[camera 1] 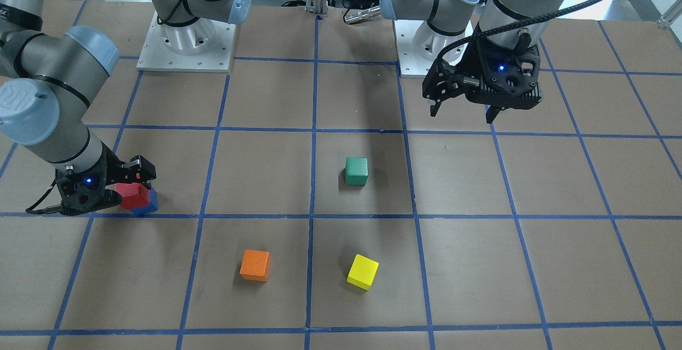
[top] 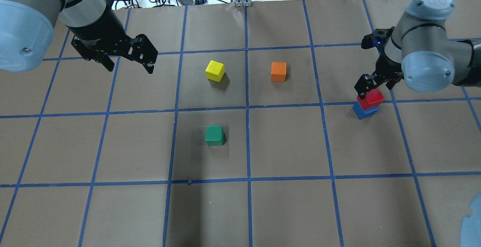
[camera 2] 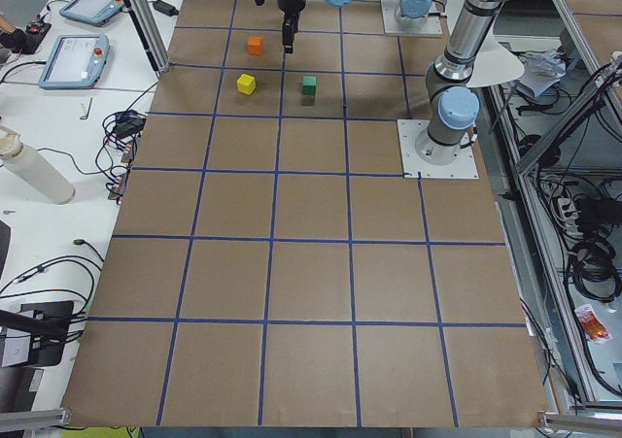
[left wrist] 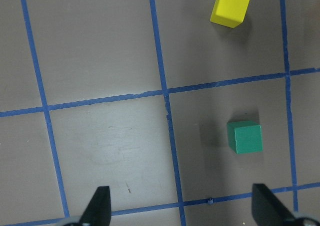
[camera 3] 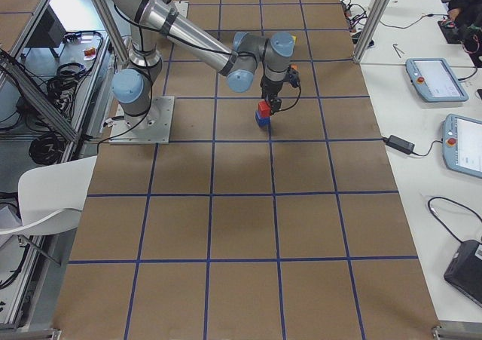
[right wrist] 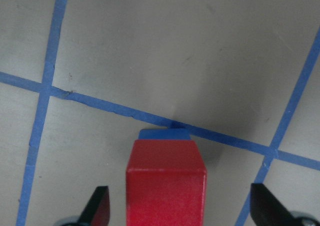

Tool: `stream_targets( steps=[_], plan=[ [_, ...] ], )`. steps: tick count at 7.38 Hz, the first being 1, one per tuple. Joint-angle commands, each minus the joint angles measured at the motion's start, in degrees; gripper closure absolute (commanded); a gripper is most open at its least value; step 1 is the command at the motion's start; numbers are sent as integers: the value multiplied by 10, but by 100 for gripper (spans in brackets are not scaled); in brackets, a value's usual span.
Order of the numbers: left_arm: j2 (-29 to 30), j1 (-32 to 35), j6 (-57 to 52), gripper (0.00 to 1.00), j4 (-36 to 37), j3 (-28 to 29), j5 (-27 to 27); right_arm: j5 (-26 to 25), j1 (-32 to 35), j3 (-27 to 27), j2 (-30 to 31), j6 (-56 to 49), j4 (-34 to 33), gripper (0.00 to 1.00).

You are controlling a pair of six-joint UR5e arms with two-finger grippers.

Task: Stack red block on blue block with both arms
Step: 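Open the right gripper and raise it off the stack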

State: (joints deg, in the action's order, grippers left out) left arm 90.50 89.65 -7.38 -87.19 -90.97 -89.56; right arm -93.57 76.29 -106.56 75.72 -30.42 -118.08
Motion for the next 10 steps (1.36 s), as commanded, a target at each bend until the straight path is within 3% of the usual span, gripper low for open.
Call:
stream_targets(
  steps=[1,3,4,6,10],
  plan=[
    [0,0,0,0,1,-1,0,-17,2,33,38,21,79,0],
    [1,0,0,0,0,-1,0,-7,16,104,73,112,220,0],
    [0,0,0,0,0,-1,-1,23,38,133,74,155,248,0],
    [0,0,0,0,0,-1,-1,30,120,162,75,251,268,0],
    [-10,0,0,0,-2,-2,-11,31,133,172,97,316,281,0]
  ],
)
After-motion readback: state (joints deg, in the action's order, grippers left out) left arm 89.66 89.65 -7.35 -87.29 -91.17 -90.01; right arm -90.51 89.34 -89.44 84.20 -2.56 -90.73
